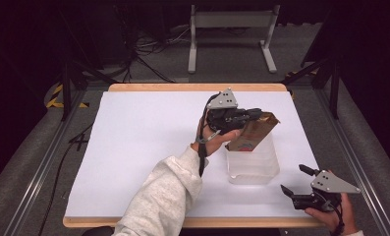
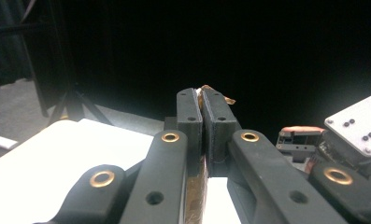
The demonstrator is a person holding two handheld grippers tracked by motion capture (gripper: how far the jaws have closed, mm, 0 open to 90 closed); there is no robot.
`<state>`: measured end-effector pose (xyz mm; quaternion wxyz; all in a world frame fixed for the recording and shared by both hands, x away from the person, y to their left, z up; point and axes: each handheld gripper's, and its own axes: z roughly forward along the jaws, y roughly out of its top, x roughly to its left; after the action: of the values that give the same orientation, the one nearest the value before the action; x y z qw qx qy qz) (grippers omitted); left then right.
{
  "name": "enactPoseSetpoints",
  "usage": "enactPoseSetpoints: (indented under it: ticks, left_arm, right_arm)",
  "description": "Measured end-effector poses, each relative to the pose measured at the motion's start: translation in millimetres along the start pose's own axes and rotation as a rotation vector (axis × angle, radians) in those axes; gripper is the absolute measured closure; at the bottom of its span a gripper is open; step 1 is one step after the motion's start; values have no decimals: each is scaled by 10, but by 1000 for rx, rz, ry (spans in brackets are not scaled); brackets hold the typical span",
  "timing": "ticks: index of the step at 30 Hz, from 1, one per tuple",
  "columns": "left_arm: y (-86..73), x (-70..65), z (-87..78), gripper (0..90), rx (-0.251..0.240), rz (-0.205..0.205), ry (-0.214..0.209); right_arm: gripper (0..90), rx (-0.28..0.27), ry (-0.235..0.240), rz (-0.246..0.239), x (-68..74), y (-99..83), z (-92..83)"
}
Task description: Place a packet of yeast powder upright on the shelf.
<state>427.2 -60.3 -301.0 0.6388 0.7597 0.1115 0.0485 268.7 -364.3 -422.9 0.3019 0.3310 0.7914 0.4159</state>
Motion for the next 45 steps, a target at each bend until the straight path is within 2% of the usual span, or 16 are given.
enactPoseSetpoints:
  ticks: [2, 8, 10, 13, 21, 23, 28, 29, 32, 35, 39, 41, 45]
  left_arm:
    - [-10, 9, 44, 868, -6, -12, -17]
    - [-46, 0, 165, 868, -2, -15, -18]
    - [-69, 3, 192, 868, -6, -23, -33]
    - [-102, 3, 199, 867, 4, -21, -31]
    - [-242, 52, 134, 867, 11, -38, -22]
    - [-282, 71, 119, 867, 7, -57, -25]
    - [-359, 83, 69, 866, 16, -49, -13]
    - [-371, 84, 58, 866, 12, -64, -17]
    - [-394, 105, 31, 866, 12, -56, -12]
    - [-414, 116, 12, 866, 9, -69, -11]
    - [-426, 115, -7, 865, 18, -58, 1]
    - [-439, 122, -24, 865, 20, -64, -7]
    - [-459, 150, -76, 865, 32, -51, 19]
  right_arm:
    - [108, 2, 1, 0, 4, -3, 3]
    - [109, 4, 7, 3, 1, -14, 11]
    - [109, 4, 8, 2, 3, -15, 9]
    - [110, 5, 7, 2, 4, -18, 5]
    - [110, 7, 10, 4, 8, -18, 14]
    - [110, 8, 9, 3, 9, -17, 17]
    - [110, 8, 13, 3, 13, -16, 20]
    - [110, 9, 12, 2, 14, -15, 19]
    - [110, 9, 11, 3, 12, -18, 23]
    - [110, 10, 12, 4, 10, -14, 27]
    - [110, 13, 14, 2, 13, -17, 35]
    - [110, 14, 12, 0, 13, -18, 32]
    - [110, 11, 13, 1, 14, -15, 28]
